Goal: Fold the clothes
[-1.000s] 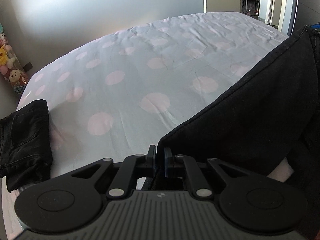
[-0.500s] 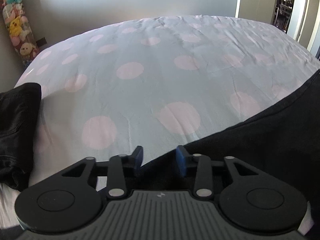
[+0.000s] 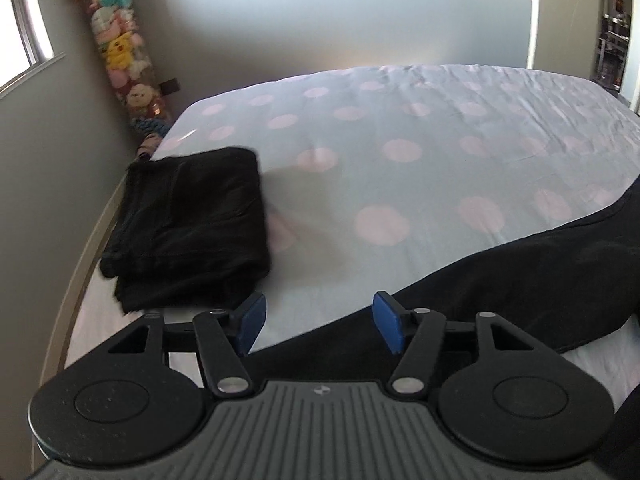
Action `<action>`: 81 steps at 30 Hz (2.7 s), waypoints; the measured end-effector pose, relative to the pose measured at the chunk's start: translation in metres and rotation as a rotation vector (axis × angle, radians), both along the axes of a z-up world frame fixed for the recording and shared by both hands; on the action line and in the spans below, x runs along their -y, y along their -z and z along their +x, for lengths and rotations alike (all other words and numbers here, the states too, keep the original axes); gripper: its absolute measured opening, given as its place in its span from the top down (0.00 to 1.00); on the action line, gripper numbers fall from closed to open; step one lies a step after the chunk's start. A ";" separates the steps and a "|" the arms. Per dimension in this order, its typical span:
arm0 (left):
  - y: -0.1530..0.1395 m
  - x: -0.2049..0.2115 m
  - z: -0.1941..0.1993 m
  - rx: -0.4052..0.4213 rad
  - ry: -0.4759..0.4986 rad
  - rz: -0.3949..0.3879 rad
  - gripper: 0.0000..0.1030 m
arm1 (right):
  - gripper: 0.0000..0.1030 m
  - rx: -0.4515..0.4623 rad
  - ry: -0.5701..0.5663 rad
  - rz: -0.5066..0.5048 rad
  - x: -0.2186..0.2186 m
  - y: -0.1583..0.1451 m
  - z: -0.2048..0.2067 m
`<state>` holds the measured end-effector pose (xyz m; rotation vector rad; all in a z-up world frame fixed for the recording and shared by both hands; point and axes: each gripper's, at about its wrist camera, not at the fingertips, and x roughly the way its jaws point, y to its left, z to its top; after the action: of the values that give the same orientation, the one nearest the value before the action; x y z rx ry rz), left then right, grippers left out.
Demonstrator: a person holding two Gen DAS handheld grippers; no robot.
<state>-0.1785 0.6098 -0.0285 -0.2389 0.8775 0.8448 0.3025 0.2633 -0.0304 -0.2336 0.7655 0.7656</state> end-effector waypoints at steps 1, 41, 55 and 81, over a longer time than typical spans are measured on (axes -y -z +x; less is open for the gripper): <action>0.002 -0.001 -0.018 0.005 -0.043 -0.013 0.32 | 0.20 -0.010 0.001 0.017 0.007 -0.001 -0.011; 0.073 -0.006 -0.148 0.101 -0.092 -0.203 0.90 | 0.20 -0.038 0.036 -0.002 0.050 0.033 -0.167; 0.118 0.013 -0.162 0.008 -0.096 -0.263 0.87 | 0.20 -0.061 0.001 -0.029 0.062 0.031 -0.167; 0.143 -0.082 -0.067 -0.037 -0.227 -0.088 0.84 | 0.20 0.026 0.173 -0.136 0.110 0.024 -0.120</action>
<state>-0.2457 0.6914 -0.1710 -0.4064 0.9346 1.0251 0.1826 0.1536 -0.0548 -0.2951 0.8029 0.5472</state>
